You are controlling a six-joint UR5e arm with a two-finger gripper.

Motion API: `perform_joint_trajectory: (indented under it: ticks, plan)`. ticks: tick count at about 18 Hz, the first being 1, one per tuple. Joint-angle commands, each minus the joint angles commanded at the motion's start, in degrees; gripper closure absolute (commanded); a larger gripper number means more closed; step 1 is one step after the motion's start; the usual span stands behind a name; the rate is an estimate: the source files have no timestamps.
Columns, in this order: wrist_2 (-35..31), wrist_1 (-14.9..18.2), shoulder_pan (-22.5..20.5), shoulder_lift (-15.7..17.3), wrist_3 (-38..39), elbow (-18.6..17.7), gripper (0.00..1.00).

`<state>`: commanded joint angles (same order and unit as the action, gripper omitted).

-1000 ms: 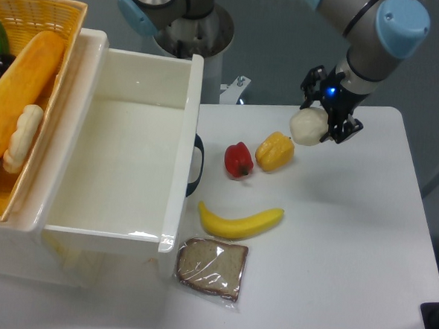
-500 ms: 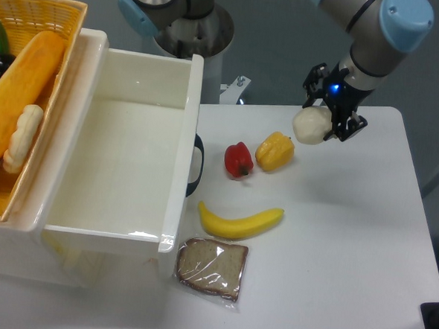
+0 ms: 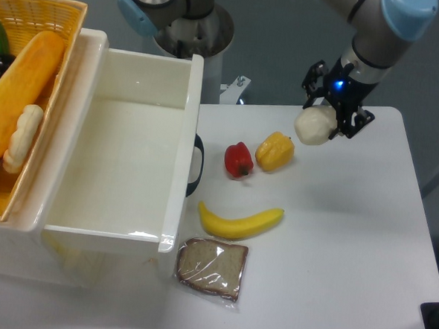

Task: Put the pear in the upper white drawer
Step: 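Hold the pale pear in the gripper and lift it slightly, then carry the held pear over toward the open white drawer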

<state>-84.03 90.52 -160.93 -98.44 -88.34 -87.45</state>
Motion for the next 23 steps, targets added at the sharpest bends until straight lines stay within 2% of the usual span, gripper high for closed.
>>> perform_joint_trajectory:
  ticks: [7, 10, 15, 18, 23]
  plan:
    - [10.36, 1.15, 1.23, 6.76, 17.22, 0.44, 0.62]
    - [11.07, 1.06, 3.86, 8.52, 22.41, 0.09, 0.62]
    - [14.5, 0.53, 8.61, 9.06, 32.96, -0.09, 0.59]
    - [17.4, 0.62, 10.1, 9.84, 34.64, -0.09, 0.59]
    - [17.58, 0.53, 15.2, 10.81, 37.89, -0.35, 0.58]
